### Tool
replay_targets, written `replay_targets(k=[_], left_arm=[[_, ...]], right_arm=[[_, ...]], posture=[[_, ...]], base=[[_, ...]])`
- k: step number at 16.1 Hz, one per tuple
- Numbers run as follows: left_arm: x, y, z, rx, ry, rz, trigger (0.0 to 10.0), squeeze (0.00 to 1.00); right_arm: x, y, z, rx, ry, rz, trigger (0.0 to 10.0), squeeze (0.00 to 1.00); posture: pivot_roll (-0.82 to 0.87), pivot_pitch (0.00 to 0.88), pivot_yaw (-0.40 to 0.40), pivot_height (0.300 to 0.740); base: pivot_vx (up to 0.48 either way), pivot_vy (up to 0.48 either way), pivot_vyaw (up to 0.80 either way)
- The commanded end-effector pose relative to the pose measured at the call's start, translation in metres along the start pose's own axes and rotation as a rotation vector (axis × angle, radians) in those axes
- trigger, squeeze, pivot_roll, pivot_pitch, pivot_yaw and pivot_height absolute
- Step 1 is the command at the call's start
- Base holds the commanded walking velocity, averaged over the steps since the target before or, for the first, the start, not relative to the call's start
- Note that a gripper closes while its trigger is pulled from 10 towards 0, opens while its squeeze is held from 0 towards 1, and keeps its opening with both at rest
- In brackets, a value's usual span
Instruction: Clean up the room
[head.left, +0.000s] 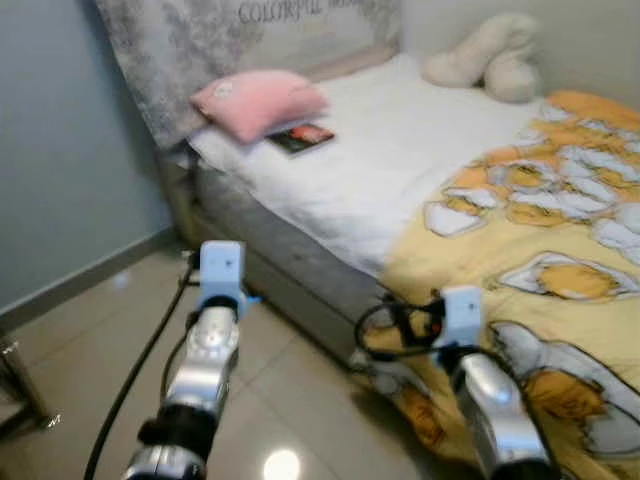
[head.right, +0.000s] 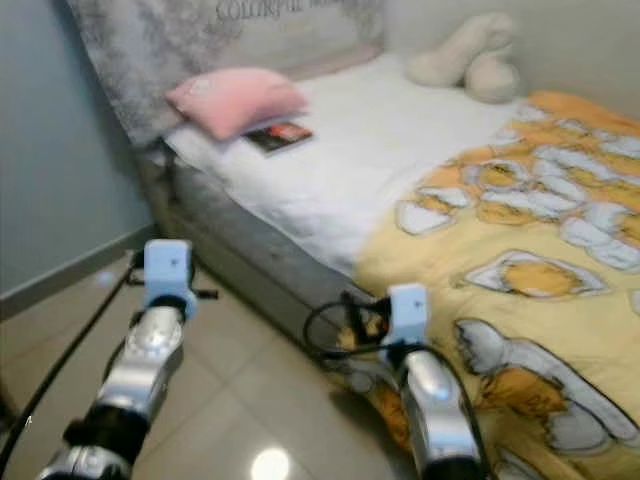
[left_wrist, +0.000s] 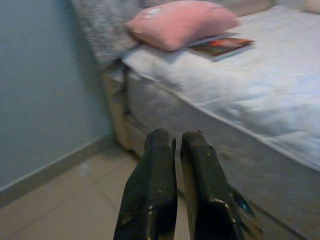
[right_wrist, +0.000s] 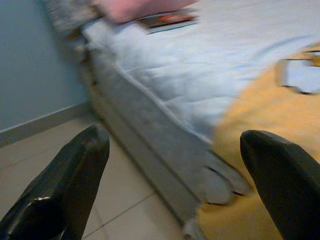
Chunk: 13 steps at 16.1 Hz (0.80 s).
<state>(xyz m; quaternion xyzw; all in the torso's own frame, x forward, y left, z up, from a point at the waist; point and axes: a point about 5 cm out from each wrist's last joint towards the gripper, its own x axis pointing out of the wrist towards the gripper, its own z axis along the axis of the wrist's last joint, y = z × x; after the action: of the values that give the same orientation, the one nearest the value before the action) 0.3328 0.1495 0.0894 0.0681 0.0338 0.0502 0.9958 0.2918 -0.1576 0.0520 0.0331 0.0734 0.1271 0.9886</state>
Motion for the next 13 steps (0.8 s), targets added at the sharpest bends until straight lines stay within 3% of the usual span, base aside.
replay_targets(k=[1, 3, 6, 10, 12, 13], left_arm=[[-0.001, -0.015, 0.008, 0.024, -0.033, -0.045, 10.0, 0.0], [-0.001, -0.022, 0.015, 0.004, -0.065, -0.084, 10.0, 0.0], [0.0, -0.017, 0.009, -0.041, -0.014, -0.038, 10.0, 0.0], [-0.002, -0.022, 0.008, 0.009, -0.005, -0.057, 10.0, 0.0], [-0.001, -0.028, 0.009, 0.071, 0.007, -0.072, 10.0, 0.0], [0.0, -0.029, 0.011, 0.065, 0.002, -0.074, 10.0, 0.0]], right_arm=[[-0.004, -0.013, 0.001, 0.003, -0.001, -0.032, 10.0, 0.0], [-0.004, -0.012, 0.0, 0.0, 0.002, -0.02, 10.0, 0.0], [-0.006, -0.01, -0.002, 0.012, 0.007, -0.007, 10.0, 0.0], [-0.008, -0.008, -0.003, 0.006, 0.008, 0.002, 10.0, 0.0], [-0.008, -0.008, -0.004, 0.019, 0.01, 0.006, 10.0, 0.0], [-0.008, -0.008, -0.004, 0.022, 0.012, 0.007, 10.0, 0.0]], posture=[[0.11, 0.0, -0.033, 0.74], [0.11, 0.0, -0.033, 0.74], [0.09, 0.0, -0.031, 0.74], [0.08, 0.0, -0.03, 0.74], [0.09, 0.0, -0.029, 0.74], [0.09, 0.0, -0.026, 0.74]], base=[[0.0, 0.0, 0.48], [0.0, 0.0, 0.48], [0.48, 0.0, 0.5], [0.48, 0.0, 0.51], [0.0, 0.0, 0.49], [0.0, 0.0, 0.49]])
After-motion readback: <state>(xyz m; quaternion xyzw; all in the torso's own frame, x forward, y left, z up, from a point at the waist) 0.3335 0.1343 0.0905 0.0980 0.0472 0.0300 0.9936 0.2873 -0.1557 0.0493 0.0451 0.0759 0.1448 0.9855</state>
